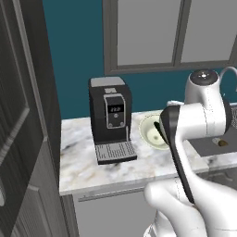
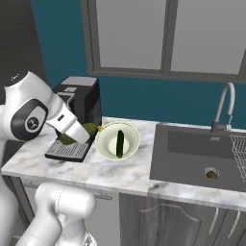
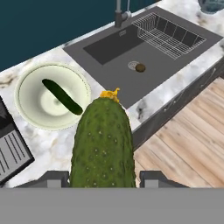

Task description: Pick the cucumbers from the cabinet and place them in one bowl. Pick the kiwi from the sink and place it in the other bowl.

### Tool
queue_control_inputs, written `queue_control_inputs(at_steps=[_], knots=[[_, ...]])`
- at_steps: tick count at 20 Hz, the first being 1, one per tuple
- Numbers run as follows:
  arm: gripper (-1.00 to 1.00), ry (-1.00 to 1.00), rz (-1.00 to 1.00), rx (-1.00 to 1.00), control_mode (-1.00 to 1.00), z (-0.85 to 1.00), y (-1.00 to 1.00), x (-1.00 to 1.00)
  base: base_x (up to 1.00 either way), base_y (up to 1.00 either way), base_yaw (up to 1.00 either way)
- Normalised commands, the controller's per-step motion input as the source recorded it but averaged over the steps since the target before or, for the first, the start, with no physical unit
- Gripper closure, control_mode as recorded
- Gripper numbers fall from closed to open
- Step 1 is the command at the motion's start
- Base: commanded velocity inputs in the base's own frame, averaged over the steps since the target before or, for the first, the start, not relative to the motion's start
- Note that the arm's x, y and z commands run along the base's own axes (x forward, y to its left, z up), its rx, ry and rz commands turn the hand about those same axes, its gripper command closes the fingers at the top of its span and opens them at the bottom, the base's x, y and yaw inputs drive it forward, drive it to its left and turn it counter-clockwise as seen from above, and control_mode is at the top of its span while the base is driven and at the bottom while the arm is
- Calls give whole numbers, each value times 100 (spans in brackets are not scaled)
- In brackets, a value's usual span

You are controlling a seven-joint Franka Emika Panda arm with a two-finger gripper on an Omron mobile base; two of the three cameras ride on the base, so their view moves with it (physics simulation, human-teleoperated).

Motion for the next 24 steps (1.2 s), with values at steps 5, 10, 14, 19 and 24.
queue_control_inputs(at_steps=[5, 10, 14, 19, 24], knots=[[100, 0, 0, 0, -100, 0, 0, 4, 7, 0, 0], [100, 0, 8, 1, -100, -1, -7, 63, 0, 0, 0], [100, 16, 20, 7, -100, -25, -1, 91, 0, 0, 0], [100, 33, 17, 0, -100, -37, 11, 72, 0, 0, 0], [100, 21, 15, 0, -100, -47, -7, 65, 0, 0, 0]])
